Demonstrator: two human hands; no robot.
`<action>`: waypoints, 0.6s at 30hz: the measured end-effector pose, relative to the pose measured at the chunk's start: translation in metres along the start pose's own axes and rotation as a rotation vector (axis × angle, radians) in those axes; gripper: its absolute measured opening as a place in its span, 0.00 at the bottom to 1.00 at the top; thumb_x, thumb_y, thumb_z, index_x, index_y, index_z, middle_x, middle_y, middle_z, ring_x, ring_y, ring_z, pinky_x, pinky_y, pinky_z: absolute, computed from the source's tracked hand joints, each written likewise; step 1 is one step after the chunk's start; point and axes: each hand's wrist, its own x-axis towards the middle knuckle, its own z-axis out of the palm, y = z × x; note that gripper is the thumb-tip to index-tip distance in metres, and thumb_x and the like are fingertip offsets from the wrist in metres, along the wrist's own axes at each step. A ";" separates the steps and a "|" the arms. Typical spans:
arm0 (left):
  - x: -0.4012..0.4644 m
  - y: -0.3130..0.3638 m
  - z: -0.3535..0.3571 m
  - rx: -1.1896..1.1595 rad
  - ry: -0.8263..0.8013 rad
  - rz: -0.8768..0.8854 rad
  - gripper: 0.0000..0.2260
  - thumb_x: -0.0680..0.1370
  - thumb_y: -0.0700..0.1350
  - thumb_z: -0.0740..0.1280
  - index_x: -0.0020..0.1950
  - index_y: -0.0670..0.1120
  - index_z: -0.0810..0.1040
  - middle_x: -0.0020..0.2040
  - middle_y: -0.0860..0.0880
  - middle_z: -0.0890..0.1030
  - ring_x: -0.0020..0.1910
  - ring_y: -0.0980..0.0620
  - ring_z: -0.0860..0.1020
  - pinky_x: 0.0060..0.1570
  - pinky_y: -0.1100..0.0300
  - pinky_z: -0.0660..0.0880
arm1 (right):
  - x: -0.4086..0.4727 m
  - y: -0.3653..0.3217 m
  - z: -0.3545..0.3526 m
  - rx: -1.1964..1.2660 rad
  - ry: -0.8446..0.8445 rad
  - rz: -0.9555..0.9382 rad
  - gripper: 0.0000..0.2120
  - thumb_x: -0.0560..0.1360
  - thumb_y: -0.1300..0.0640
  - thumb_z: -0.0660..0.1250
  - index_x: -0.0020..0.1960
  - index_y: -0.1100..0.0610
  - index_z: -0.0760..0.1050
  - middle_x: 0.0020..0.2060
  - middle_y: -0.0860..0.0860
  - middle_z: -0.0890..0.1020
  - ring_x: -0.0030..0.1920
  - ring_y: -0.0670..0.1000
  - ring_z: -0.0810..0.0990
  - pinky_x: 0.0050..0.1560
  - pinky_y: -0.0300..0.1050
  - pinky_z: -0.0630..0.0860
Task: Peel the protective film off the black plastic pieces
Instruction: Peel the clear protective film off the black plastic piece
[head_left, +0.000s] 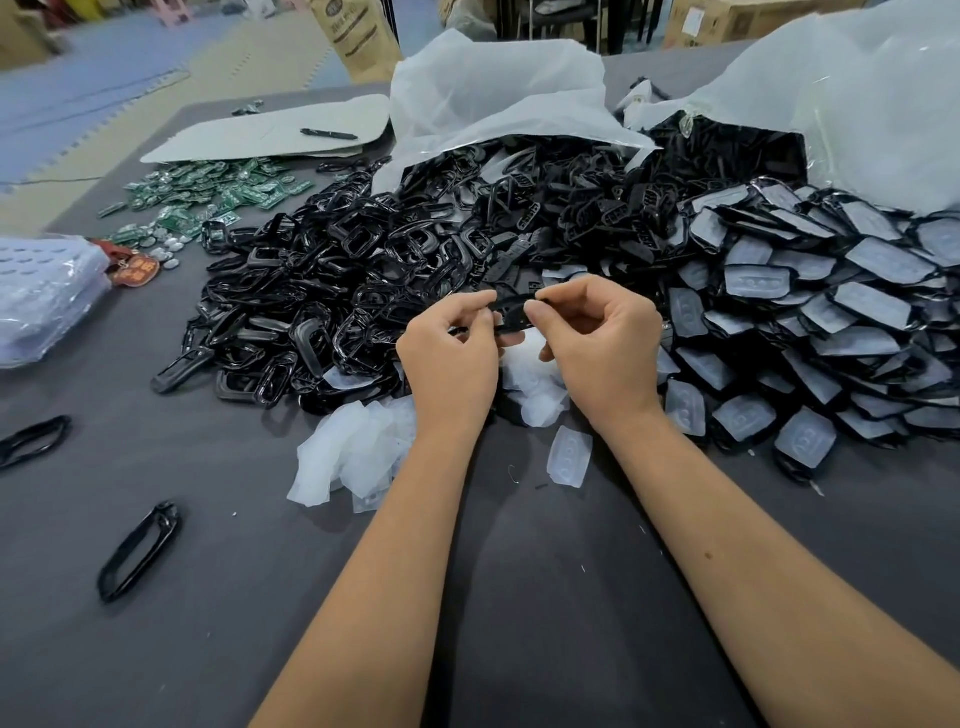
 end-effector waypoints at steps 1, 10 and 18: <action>0.000 0.001 -0.001 -0.011 -0.005 -0.008 0.09 0.80 0.34 0.67 0.51 0.44 0.85 0.44 0.48 0.86 0.38 0.51 0.88 0.44 0.40 0.84 | 0.000 0.000 0.000 0.000 0.008 0.000 0.03 0.75 0.61 0.77 0.46 0.59 0.84 0.36 0.50 0.86 0.30 0.48 0.84 0.32 0.40 0.79; 0.004 0.002 -0.002 0.033 -0.267 0.039 0.27 0.73 0.35 0.66 0.68 0.58 0.76 0.49 0.49 0.84 0.40 0.43 0.85 0.44 0.51 0.82 | 0.003 0.000 -0.004 0.230 -0.071 0.076 0.03 0.80 0.65 0.71 0.48 0.63 0.77 0.38 0.55 0.83 0.38 0.56 0.88 0.27 0.44 0.78; 0.007 -0.002 -0.005 -0.255 -0.234 -0.120 0.13 0.78 0.33 0.66 0.58 0.46 0.82 0.43 0.47 0.81 0.40 0.42 0.87 0.39 0.61 0.81 | 0.006 0.006 -0.006 0.188 0.027 0.070 0.06 0.76 0.62 0.75 0.44 0.53 0.82 0.38 0.51 0.83 0.35 0.50 0.78 0.41 0.50 0.76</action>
